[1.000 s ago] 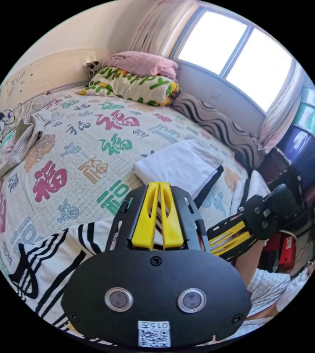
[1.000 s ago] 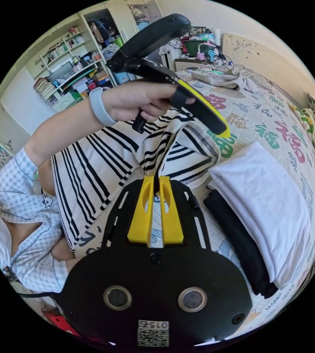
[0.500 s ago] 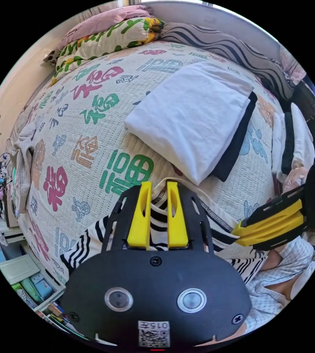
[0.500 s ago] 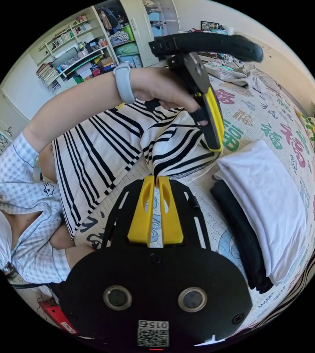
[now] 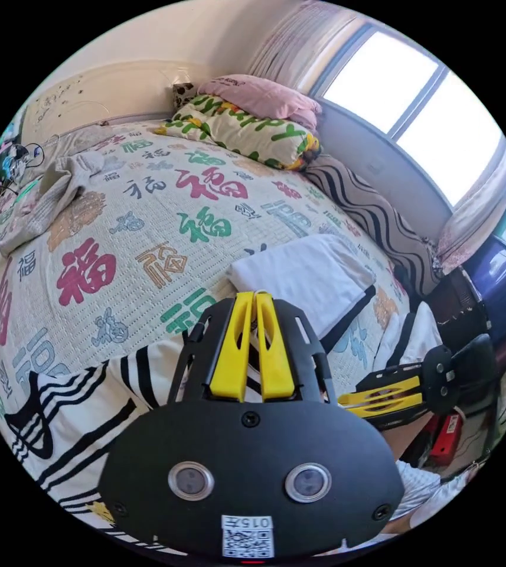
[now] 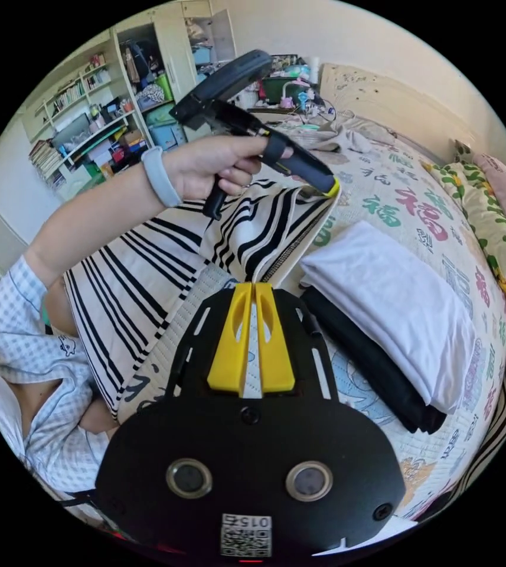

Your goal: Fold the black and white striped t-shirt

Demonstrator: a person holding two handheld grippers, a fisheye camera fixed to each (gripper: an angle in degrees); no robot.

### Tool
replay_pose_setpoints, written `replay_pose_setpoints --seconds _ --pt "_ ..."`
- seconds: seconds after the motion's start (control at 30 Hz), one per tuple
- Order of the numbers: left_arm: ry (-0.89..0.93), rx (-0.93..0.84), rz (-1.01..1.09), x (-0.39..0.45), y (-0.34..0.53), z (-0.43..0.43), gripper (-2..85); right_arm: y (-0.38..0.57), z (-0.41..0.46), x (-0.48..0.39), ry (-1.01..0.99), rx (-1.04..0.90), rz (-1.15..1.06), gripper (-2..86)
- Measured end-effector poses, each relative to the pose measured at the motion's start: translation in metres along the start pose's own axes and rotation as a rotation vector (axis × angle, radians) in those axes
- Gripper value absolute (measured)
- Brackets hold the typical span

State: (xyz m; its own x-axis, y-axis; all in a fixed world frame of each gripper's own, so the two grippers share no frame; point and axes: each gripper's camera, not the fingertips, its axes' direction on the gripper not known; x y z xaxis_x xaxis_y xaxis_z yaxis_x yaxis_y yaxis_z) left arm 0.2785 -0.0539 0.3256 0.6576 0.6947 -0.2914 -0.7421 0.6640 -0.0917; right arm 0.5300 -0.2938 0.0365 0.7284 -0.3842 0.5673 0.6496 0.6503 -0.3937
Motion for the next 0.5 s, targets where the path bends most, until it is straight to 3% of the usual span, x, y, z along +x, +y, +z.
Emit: replay_pose_setpoints --seconds 0.07,0.17,0.3,0.5 --pt "-0.048 -0.062 0.031 0.005 -0.003 0.017 -0.3 -0.001 0.002 -0.002 0.051 -0.043 0.027 -0.3" --pt "-0.102 -0.115 0.124 0.021 -0.006 0.024 0.6 0.001 -0.016 -0.002 0.120 0.059 0.084 -0.4" --pt "-0.156 -0.124 0.199 0.032 -0.008 0.001 4.0 -0.008 -0.022 -0.004 -0.006 0.200 0.041 0.4" --pt "-0.153 -0.097 0.200 0.033 -0.003 -0.007 5.6 -0.032 0.035 0.012 -0.121 -0.039 0.072 2.6"
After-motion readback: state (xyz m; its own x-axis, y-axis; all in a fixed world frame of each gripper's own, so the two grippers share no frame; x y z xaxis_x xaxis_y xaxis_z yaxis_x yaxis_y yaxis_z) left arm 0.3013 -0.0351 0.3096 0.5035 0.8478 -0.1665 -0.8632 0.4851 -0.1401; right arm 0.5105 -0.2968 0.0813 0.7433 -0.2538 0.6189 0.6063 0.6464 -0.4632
